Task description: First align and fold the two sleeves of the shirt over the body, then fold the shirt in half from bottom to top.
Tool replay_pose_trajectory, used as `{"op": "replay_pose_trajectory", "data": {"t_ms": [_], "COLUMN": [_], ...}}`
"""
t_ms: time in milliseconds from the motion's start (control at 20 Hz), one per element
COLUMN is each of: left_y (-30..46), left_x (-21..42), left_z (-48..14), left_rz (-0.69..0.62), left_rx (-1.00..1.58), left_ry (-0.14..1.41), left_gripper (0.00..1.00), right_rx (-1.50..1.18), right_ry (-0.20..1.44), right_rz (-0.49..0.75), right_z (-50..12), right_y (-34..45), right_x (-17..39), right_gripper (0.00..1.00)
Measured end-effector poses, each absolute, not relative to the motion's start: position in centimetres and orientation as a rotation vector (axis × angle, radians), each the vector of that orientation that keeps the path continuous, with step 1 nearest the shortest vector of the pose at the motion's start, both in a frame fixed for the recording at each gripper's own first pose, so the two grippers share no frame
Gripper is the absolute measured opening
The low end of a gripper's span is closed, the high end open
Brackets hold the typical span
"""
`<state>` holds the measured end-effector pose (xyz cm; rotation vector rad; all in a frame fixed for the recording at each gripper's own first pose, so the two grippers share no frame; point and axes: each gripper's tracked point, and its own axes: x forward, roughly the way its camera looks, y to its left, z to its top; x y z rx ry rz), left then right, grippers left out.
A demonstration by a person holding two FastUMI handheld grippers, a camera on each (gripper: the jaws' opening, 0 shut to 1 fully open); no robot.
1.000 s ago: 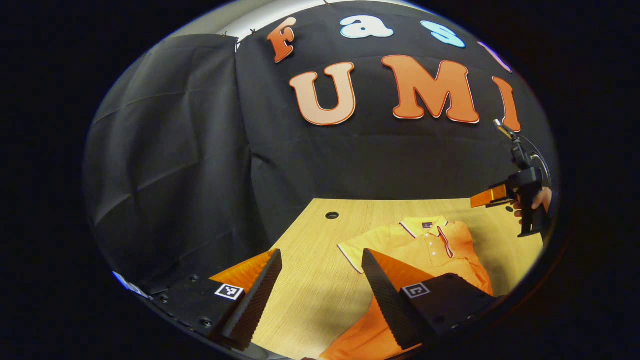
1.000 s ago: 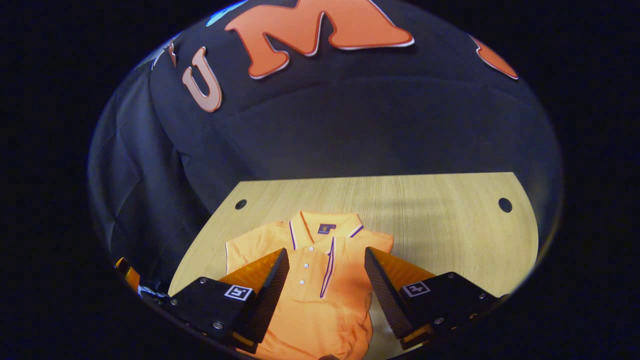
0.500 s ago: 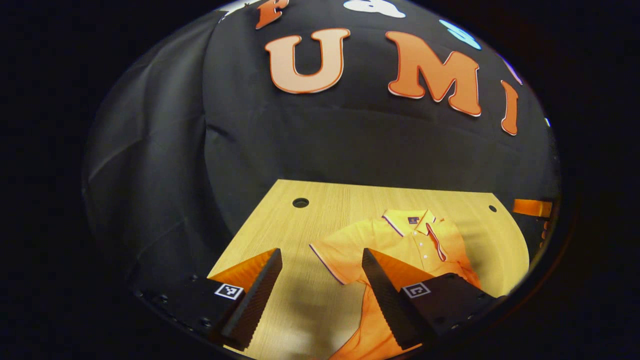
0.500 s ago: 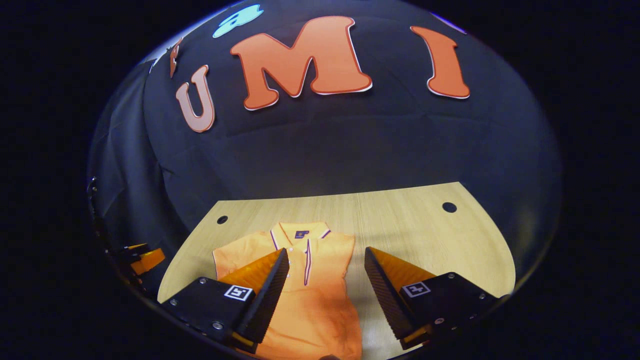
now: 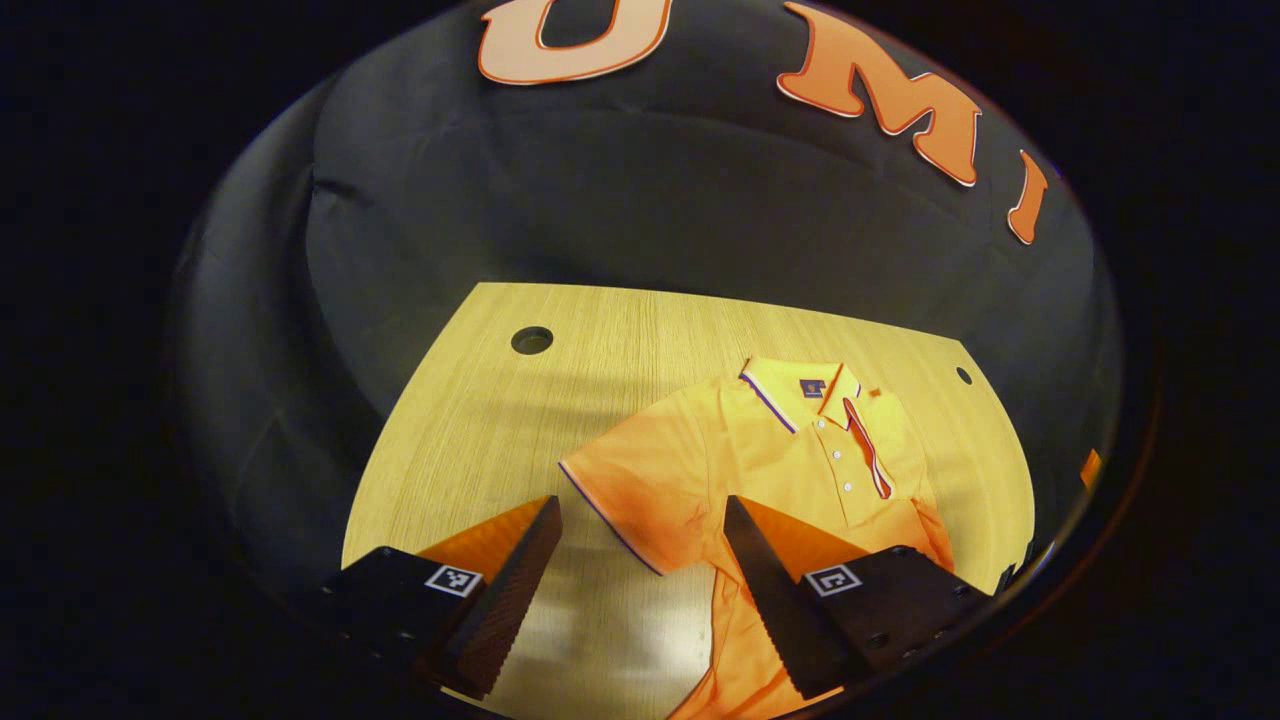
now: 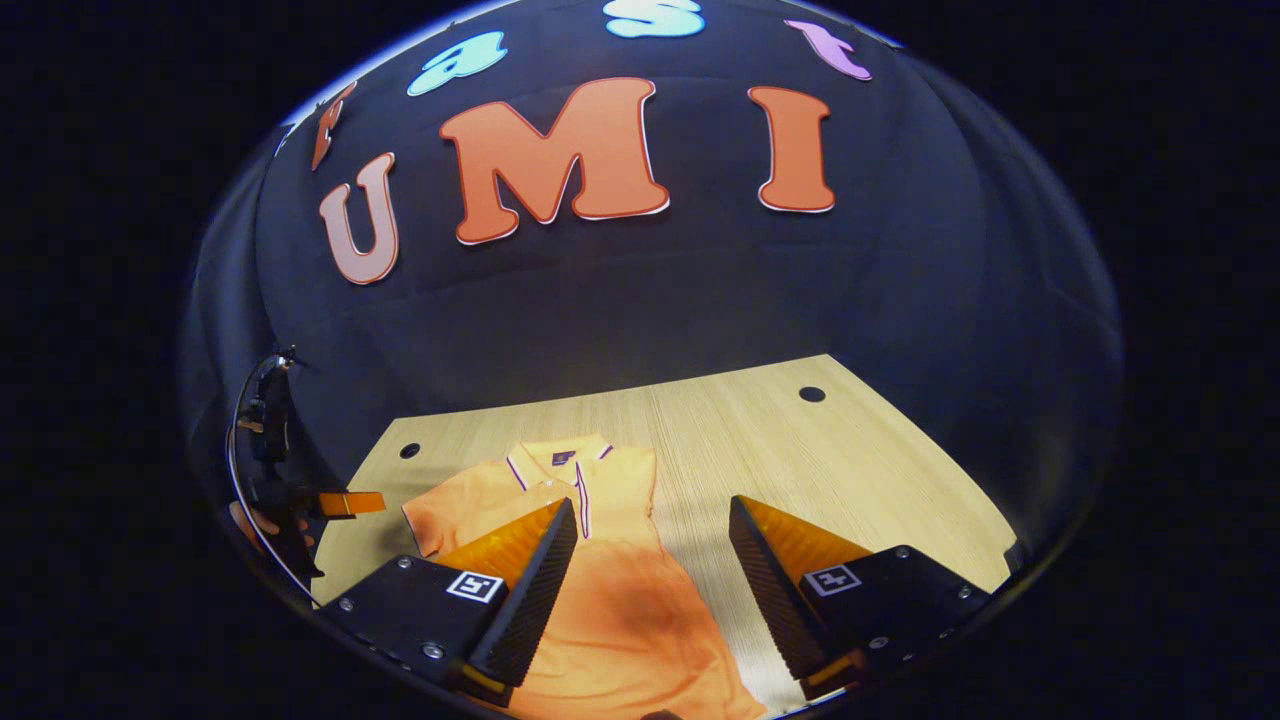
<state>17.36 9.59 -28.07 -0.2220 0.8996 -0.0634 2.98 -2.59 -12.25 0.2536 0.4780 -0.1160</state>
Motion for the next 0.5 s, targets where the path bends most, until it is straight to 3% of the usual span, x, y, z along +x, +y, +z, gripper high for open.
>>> {"op": "replay_pose_trajectory", "data": {"t_ms": [500], "left_y": [9.3], "left_x": [18.9], "left_z": [-34.8], "left_rz": [-0.050], "left_rx": [-0.282], "left_ry": [1.201], "left_gripper": [0.94], "right_rx": [0.181], "right_ry": [0.387], "right_rz": [-0.346], "right_z": [-9.7], "right_y": [-5.5], "right_x": [-5.8], "right_gripper": [0.93]}}
